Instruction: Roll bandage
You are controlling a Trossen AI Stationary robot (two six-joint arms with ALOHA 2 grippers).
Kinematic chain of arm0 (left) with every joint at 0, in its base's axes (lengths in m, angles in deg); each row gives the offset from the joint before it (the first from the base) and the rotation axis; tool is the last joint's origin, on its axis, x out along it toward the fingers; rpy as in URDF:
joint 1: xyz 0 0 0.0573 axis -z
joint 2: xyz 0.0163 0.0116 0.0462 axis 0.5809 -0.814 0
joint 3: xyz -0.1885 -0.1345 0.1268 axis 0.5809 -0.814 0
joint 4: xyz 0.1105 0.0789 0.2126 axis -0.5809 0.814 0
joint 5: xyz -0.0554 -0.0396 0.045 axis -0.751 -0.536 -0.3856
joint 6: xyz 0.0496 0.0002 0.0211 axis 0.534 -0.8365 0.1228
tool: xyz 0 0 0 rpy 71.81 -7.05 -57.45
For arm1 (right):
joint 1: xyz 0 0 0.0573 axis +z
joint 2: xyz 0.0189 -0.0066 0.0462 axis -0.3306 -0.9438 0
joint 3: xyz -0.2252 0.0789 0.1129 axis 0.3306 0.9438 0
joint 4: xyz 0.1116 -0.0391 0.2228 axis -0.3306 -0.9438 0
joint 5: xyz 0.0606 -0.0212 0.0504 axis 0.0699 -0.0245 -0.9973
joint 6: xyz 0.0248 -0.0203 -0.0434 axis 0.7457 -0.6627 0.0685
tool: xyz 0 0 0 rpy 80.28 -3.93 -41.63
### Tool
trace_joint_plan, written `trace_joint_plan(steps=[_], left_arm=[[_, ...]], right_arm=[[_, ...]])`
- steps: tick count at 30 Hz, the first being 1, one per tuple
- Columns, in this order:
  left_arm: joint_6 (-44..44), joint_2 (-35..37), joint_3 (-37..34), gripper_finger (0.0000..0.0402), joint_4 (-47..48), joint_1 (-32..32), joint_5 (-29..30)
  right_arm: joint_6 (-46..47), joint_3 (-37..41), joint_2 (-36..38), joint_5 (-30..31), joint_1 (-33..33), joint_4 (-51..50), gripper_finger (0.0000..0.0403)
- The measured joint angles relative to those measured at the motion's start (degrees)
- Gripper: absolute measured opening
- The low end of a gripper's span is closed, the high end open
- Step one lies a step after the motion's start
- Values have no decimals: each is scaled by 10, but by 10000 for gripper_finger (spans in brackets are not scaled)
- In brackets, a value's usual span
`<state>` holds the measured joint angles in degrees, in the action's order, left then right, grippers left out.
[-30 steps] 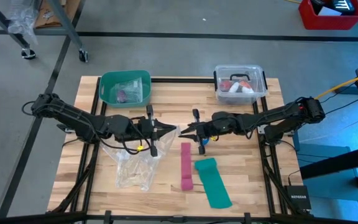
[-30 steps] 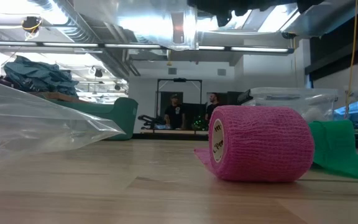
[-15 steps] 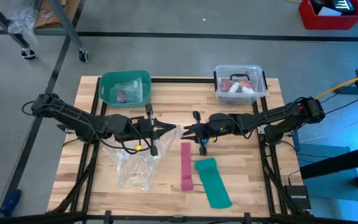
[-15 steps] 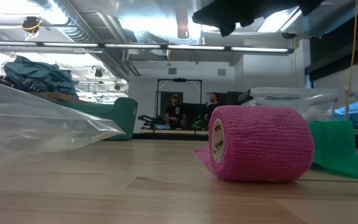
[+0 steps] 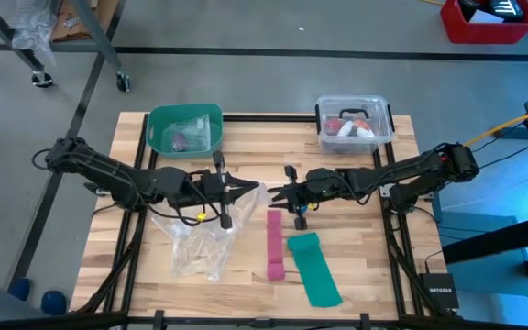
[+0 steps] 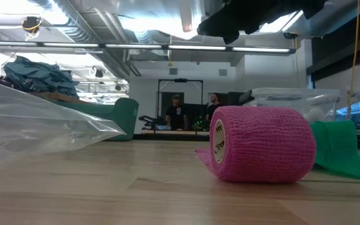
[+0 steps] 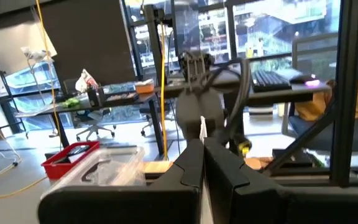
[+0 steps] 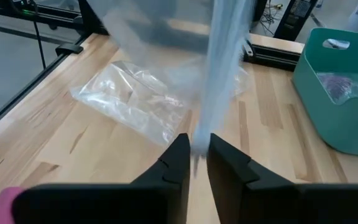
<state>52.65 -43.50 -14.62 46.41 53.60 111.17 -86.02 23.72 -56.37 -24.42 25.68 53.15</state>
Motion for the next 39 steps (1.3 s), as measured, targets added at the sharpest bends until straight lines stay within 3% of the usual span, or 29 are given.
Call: trace_joint_plan(steps=[9,16,24,39], left_arm=[[-2,36,0,0,53,8,-1],[-37,73,-1,0,136,28,-1],[-37,74,-1,0,132,46,-14],[-39,60,-1,0,121,46,-19]], right_arm=[[-4,0,0,0,0,19,125],[-6,-1,0,6,0,116,167],[-36,-2,1,36,0,213,170],[-34,-6,-16,36,0,243,170]])
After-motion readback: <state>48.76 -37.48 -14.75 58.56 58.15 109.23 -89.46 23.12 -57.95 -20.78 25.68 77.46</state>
